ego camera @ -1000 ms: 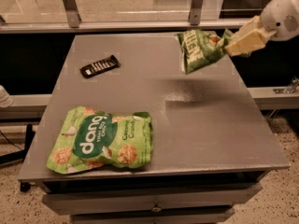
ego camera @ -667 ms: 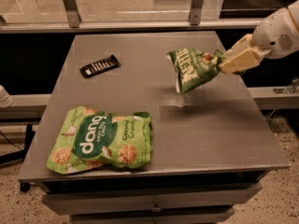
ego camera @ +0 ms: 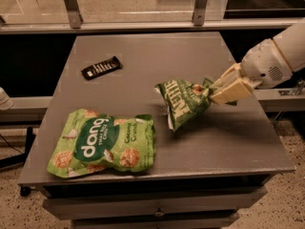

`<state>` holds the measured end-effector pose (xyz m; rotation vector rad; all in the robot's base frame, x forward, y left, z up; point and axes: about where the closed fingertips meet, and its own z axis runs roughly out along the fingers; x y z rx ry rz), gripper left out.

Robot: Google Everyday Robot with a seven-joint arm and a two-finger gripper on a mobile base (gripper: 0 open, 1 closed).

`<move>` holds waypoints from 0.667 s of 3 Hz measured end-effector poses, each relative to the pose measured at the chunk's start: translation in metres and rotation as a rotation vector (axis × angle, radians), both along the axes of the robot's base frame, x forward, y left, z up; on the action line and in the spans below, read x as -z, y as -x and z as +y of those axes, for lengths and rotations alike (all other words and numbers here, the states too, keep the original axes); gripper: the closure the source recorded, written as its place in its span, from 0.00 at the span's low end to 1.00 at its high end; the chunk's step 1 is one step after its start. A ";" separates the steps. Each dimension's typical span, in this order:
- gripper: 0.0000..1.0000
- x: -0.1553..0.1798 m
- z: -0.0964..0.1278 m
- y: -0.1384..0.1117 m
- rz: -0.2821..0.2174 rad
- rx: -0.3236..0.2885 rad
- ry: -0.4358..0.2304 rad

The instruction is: Move green jalapeno chip bag near green rice chip bag

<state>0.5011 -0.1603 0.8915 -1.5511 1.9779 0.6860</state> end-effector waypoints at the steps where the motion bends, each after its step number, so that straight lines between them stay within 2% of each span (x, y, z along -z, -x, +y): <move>1: 0.36 0.010 0.005 0.010 0.003 -0.026 0.008; 2: 0.11 0.015 0.007 0.015 -0.003 -0.044 0.014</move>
Offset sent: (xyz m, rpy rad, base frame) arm -0.0198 0.0054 -0.0183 -0.0214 -0.0111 0.0590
